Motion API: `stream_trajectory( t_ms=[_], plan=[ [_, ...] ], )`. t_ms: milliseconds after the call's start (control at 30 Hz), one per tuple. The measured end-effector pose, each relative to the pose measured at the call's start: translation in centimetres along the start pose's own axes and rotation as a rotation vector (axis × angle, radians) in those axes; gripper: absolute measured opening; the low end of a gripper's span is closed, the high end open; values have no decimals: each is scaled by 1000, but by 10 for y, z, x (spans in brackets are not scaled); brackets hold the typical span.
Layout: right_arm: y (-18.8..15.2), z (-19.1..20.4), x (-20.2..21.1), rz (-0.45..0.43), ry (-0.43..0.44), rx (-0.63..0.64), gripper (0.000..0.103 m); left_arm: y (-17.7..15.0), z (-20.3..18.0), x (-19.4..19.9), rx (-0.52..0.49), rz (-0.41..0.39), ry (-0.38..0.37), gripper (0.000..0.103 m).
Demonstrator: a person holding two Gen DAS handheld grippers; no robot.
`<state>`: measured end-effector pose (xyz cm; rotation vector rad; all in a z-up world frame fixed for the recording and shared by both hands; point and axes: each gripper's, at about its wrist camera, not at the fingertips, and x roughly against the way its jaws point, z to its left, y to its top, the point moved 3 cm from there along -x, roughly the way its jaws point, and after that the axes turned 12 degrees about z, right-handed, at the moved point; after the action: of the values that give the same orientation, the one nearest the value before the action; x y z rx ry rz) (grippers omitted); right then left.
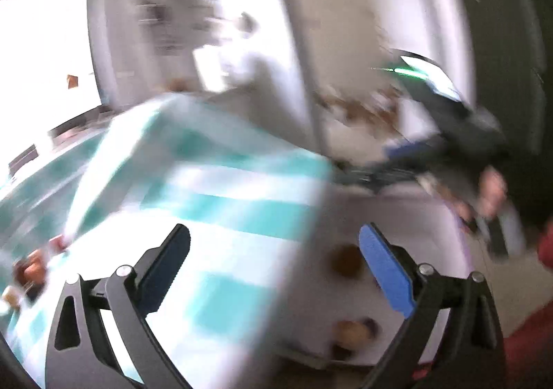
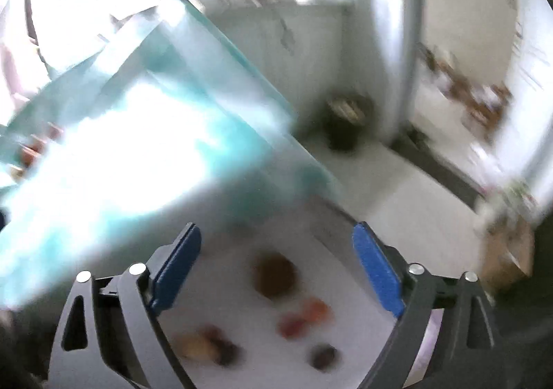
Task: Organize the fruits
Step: 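Move both tools back up to the fruit pile on the table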
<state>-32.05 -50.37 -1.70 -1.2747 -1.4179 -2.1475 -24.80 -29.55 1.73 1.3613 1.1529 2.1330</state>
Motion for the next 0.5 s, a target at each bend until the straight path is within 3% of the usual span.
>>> stream_trajectory(
  t_ms=[67, 133, 333, 400, 500],
  plan=[
    [11, 43, 14, -70, 93, 90, 87, -2, 67, 20, 145, -31, 107, 101],
    [18, 89, 14, -93, 158, 177, 87, -10, 125, 33, 264, -9, 185, 101],
    [34, 253, -26, 48, 403, 367, 87, -77, 309, 61, 668, 149, 417, 101],
    [40, 310, -42, 95, 429, 423, 87, -109, 361, 74, 833, 145, 445, 101],
    [56, 388, -72, 163, 491, 443, 86, -143, 395, 103, 1019, 111, 480, 101]
  ],
)
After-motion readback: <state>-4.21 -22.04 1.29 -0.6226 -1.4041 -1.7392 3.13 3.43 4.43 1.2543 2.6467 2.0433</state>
